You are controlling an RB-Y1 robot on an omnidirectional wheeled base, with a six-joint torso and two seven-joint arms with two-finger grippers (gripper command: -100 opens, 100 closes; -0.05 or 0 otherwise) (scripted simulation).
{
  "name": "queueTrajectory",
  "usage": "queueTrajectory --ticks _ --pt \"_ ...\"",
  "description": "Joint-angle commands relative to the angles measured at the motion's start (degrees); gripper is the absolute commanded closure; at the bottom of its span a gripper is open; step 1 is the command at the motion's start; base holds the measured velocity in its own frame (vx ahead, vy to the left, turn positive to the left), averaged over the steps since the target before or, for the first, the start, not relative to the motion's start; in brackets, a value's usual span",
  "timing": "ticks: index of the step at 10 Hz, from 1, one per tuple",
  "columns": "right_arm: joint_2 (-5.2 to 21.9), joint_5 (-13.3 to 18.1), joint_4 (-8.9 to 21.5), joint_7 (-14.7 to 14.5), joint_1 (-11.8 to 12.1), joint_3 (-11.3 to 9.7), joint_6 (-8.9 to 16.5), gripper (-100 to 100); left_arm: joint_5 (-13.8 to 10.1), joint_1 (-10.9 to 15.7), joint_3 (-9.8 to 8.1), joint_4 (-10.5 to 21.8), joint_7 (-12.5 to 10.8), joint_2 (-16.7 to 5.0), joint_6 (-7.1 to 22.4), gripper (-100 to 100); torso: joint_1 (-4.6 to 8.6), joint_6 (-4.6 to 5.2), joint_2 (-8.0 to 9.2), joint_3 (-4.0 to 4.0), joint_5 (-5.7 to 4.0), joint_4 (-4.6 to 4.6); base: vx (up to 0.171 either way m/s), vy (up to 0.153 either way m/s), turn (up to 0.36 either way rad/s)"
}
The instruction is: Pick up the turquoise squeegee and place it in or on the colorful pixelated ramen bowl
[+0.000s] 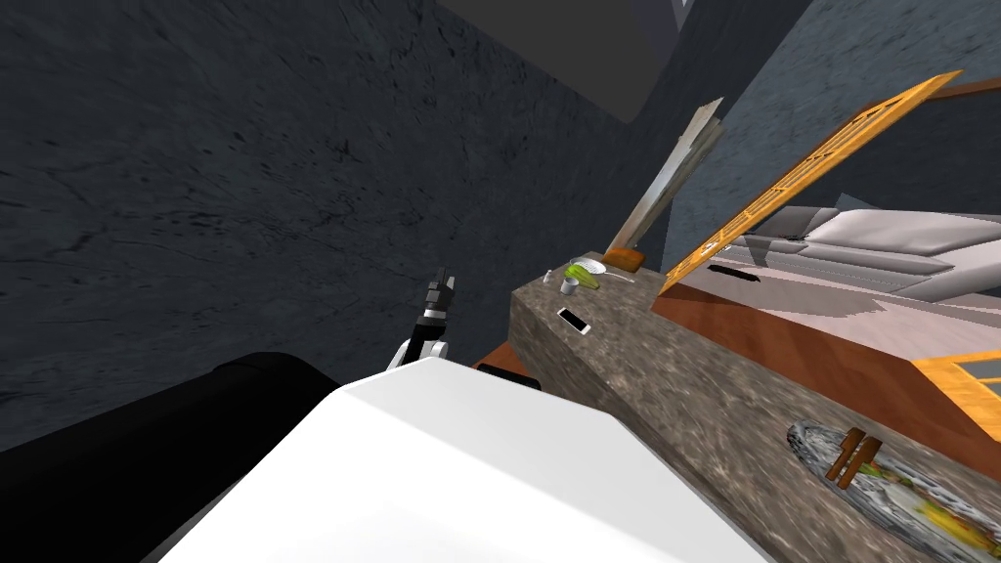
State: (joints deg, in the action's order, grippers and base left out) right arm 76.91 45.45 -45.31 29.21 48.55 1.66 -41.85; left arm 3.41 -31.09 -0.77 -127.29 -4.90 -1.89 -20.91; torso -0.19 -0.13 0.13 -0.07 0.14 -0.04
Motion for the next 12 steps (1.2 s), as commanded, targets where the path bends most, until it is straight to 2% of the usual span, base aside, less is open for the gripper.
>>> queueTrajectory --ticks 1,2,3,8,10,12 --pt "2.0 0.5 0.0 -0.1 1.6 1.4 -1.3 100 0.0 0.0 0.00 0.0 0.0 0.0 0.0 0 0.00 0.00 0.00 0.00 0.00 0.00 -0.075 0.044 0.167" --pt "2.0 0.5 0.0 -0.1 1.6 1.4 -1.3 100 0.0 0.0 0.00 0.0 0.0 0.0 0.0 0 -0.07 0.00 0.06 -0.03 -0.01 0.00 -0.043 0.028 0.057" --pt "3.8 1.4 1.6 -0.2 1.7 2.0 -3.5 100 0.0 0.0 0.00 0.0 0.0 0.0 0.0 0 -0.06 0.10 0.04 -0.02 -0.03 0.01 -0.051 0.045 0.130" --pt "8.1 3.4 5.4 0.0 2.0 3.2 -8.5 100 0.0 0.0 0.00 0.0 0.0 0.0 0.0 0 -0.10 -0.02 0.05 0.00 -0.01 0.05 -0.066 0.041 0.131" --pt "10.8 3.8 6.6 1.6 2.6 4.0 -10.6 100 0.0 0.0 0.00 0.0 0.0 0.0 0.0 0 -0.07 -0.05 -0.03 0.05 0.00 0.07 -0.054 0.020 0.143" --pt "12.7 3.4 6.7 4.2 3.4 4.6 -11.4 100 0.0 0.0 -0.01 0.0 0.0 0.0 0.0 0 0.13 -0.10 -0.06 0.06 -0.03 0.07 -0.046 -0.032 0.112"
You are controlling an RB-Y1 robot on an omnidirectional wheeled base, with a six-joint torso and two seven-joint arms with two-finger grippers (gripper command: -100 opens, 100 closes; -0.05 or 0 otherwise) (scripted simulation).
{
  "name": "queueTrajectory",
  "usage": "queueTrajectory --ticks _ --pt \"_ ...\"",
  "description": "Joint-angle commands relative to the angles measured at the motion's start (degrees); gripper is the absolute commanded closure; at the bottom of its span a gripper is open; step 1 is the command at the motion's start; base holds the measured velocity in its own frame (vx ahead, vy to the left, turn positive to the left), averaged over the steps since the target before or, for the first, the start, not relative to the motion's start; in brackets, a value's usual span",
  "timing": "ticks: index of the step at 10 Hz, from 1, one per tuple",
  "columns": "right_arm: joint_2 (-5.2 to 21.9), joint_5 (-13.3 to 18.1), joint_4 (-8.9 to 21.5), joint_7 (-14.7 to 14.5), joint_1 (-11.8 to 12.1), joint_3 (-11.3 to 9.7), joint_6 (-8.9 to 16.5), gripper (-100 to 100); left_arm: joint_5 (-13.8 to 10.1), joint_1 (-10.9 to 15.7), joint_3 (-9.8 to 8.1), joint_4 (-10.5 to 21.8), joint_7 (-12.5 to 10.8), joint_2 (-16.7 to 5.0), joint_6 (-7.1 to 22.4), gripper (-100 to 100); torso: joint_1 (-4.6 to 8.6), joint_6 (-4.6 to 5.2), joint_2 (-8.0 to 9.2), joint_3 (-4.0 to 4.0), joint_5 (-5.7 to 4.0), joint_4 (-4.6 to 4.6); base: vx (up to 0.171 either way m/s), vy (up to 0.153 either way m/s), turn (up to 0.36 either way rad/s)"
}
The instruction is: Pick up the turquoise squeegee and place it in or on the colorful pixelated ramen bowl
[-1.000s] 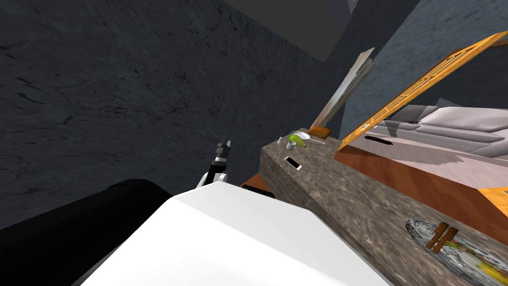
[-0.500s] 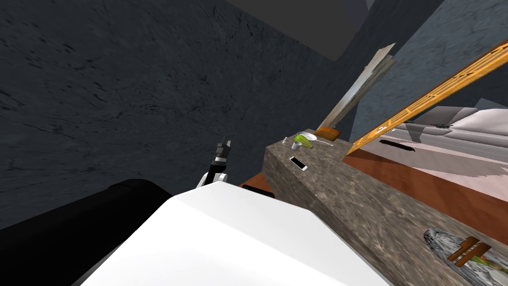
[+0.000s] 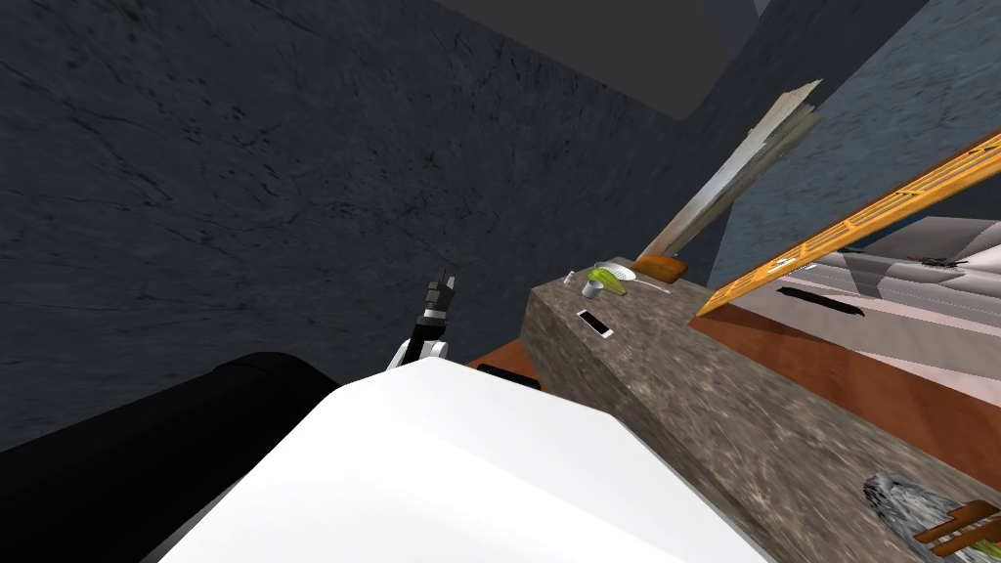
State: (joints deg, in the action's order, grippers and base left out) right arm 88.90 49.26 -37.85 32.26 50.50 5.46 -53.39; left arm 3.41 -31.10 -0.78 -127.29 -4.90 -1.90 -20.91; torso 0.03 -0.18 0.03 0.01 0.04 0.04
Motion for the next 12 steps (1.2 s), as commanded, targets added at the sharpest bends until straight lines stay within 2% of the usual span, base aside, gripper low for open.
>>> queueTrajectory --ticks 1,8,12 --pt "1.3 -0.7 -0.9 2.2 1.8 1.0 0.0 100 0.0 0.0 0.00 0.0 0.0 0.0 0.0 0 0.00 0.00 0.00 0.00 0.00 0.00 -0.020 -0.045 0.041" --pt "5.2 -3.6 -3.4 12.1 4.8 2.4 0.1 100 0.0 0.0 0.00 0.0 0.0 0.0 0.0 0 0.17 0.00 -0.10 0.05 -0.06 0.01 -0.005 -0.061 0.042" --pt "6.9 -5.7 -5.5 18.3 6.7 3.1 0.8 100 0.0 0.0 -0.01 0.0 0.0 0.0 0.0 0 0.31 0.08 -0.06 0.01 -0.11 -0.03 -0.006 -0.090 0.029"
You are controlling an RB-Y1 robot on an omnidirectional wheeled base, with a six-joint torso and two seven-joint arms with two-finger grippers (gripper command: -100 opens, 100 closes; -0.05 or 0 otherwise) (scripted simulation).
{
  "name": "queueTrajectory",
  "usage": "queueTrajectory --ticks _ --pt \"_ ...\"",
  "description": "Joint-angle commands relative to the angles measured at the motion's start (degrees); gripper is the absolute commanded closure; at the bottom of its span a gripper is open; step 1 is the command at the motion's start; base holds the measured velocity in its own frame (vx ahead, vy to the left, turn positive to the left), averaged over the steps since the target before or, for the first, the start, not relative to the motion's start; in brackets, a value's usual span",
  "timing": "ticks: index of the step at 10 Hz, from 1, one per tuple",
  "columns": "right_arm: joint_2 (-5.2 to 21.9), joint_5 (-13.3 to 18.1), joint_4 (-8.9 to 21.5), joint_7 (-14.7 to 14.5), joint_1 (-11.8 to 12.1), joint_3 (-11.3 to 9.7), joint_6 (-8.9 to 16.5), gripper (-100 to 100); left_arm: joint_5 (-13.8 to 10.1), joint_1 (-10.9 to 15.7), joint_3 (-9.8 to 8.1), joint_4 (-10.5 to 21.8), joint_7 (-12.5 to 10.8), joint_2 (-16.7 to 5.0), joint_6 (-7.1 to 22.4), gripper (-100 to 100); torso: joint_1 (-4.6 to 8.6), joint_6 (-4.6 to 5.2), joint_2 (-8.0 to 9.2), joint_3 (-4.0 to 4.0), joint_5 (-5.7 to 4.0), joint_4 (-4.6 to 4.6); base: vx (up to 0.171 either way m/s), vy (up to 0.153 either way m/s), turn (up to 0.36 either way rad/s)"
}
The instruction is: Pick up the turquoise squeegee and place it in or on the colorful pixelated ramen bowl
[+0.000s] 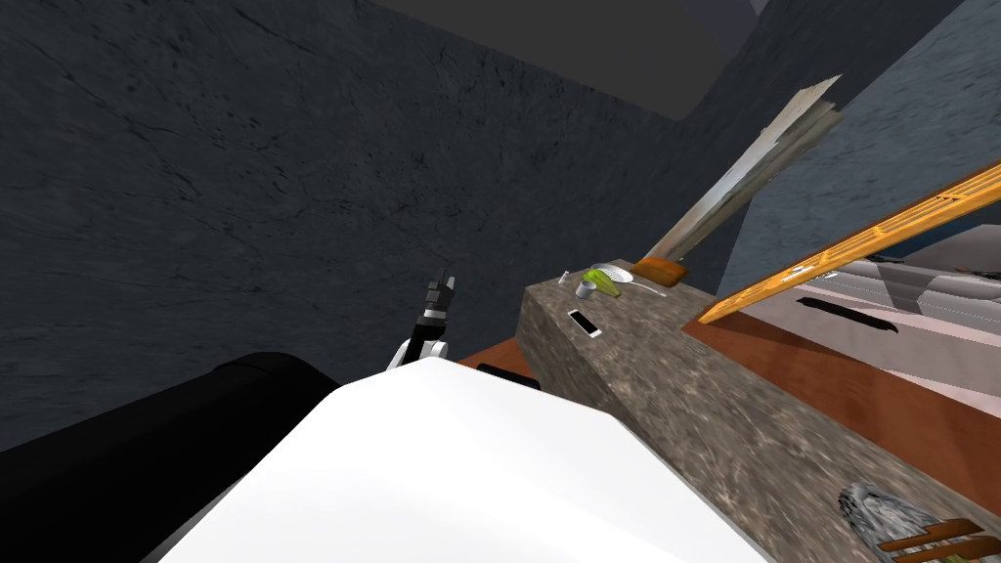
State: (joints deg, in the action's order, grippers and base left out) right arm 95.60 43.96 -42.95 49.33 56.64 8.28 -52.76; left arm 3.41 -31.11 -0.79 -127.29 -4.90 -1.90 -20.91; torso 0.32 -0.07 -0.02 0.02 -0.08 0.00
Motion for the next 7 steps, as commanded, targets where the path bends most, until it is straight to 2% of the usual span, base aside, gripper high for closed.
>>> queueTrajectory --ticks 1,2,3,4,5,6,7 --pt "0.6 -0.9 -0.9 2.7 0.9 0.4 0.4 100 0.0 0.0 0.00 0.0 0.0 0.0 0.0 0 0.00 0.00 0.00 0.00 0.00 0.00 0.002 -0.081 0.020" --pt "0.8 -1.4 -1.4 4.0 1.3 0.6 0.6 100 0.0 0.0 0.00 0.0 0.0 0.0 0.0 0 -0.03 0.03 -0.01 0.00 -0.01 -0.01 0.008 -0.079 0.012" --pt "0.8 -1.4 -1.4 4.0 1.3 0.6 0.6 100 0.0 0.0 0.00 0.0 0.0 0.0 0.0 0 -0.04 0.05 -0.02 0.00 0.00 -0.01 0.006 -0.047 0.010" --pt "1.3 -2.1 -2.1 6.0 1.9 0.8 0.9 100 0.0 0.0 0.00 0.0 0.0 0.0 0.0 0 -0.12 0.09 -0.01 -0.01 -0.01 -0.02 0.000 -0.042 0.012" --pt "1.4 -2.4 -2.4 6.7 2.1 0.8 1.0 100 0.0 0.0 0.00 0.0 0.0 0.0 0.0 0 -0.16 0.12 0.02 -0.03 0.01 -0.03 -0.001 -0.057 0.010" --pt "1.4 -2.3 -2.6 6.0 2.7 1.3 1.1 100 0.0 0.0 0.00 0.0 0.0 0.0 0.0 0 -0.13 0.15 0.04 -0.04 -0.01 -0.05 0.000 -0.027 0.013" --pt "1.5 -2.3 -2.7 6.2 2.7 1.3 1.2 -100 0.0 0.0 0.01 0.0 0.0 0.0 0.0 0 -0.21 0.20 0.06 -0.06 -0.01 -0.06 0.000 0.000 0.000"
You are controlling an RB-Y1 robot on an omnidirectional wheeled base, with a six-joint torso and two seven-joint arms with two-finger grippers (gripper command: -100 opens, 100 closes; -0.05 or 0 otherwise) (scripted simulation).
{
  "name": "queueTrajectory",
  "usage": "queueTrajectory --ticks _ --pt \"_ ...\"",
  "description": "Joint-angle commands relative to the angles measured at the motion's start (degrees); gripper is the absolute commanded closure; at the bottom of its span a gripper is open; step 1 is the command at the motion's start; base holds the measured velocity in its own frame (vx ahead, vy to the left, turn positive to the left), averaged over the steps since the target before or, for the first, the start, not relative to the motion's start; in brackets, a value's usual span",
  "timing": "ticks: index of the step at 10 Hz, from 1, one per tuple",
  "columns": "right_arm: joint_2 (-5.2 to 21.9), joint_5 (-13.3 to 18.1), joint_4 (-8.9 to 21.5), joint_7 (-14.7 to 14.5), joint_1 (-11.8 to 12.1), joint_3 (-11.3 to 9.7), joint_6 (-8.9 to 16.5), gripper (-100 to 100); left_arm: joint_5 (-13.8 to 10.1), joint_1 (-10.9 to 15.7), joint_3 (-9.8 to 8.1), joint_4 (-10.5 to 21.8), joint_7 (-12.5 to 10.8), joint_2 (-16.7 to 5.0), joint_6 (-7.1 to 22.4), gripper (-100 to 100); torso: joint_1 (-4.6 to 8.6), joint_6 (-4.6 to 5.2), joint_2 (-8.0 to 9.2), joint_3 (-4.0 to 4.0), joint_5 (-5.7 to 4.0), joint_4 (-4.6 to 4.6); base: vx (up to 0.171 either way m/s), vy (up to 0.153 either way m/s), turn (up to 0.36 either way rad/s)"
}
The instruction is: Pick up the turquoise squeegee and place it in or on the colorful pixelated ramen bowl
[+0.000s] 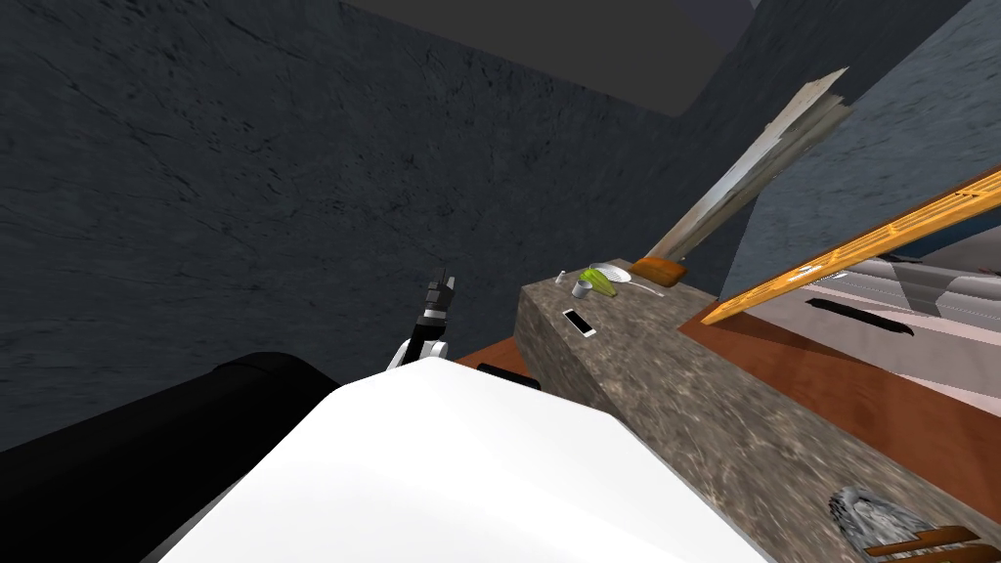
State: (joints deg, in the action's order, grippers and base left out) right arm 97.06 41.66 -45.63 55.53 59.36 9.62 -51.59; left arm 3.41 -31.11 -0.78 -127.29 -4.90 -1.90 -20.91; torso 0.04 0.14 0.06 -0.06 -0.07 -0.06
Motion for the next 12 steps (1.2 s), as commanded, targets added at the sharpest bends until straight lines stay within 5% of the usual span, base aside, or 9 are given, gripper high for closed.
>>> queueTrajectory --ticks 1,4,5,6,12 --pt "0.0 0.0 0.0 0.0 0.0 0.0 0.0 -100 0.0 0.0 0.00 0.0 0.0 0.0 0.0 0 0.00 0.00 0.00 0.00 0.00 0.00 0.000 0.000 0.000" --pt "0.0 0.0 0.0 0.0 0.0 0.0 0.0 -100 0.0 0.0 0.00 0.0 0.0 0.0 0.0 0 -0.05 0.00 0.01 -0.01 0.02 0.00 0.000 0.000 0.000" --pt "0.0 0.0 0.0 0.0 0.0 0.0 0.0 0 0.0 0.0 0.00 0.0 0.0 0.0 0.0 0 -0.05 0.00 0.02 -0.01 0.02 0.00 0.000 0.000 0.000" --pt "1.7 -0.4 0.7 0.1 0.5 1.1 -1.4 -100 0.0 0.0 0.00 0.0 0.0 0.0 0.0 0 -0.05 0.00 0.02 -0.01 0.02 0.00 0.001 0.000 -0.104" --pt "6.0 -1.3 2.5 0.5 1.8 3.8 -5.0 -100 0.0 0.0 0.00 0.0 0.0 0.0 0.0 0 -0.11 0.01 -0.01 0.01 0.04 0.00 0.003 0.009 -0.069"
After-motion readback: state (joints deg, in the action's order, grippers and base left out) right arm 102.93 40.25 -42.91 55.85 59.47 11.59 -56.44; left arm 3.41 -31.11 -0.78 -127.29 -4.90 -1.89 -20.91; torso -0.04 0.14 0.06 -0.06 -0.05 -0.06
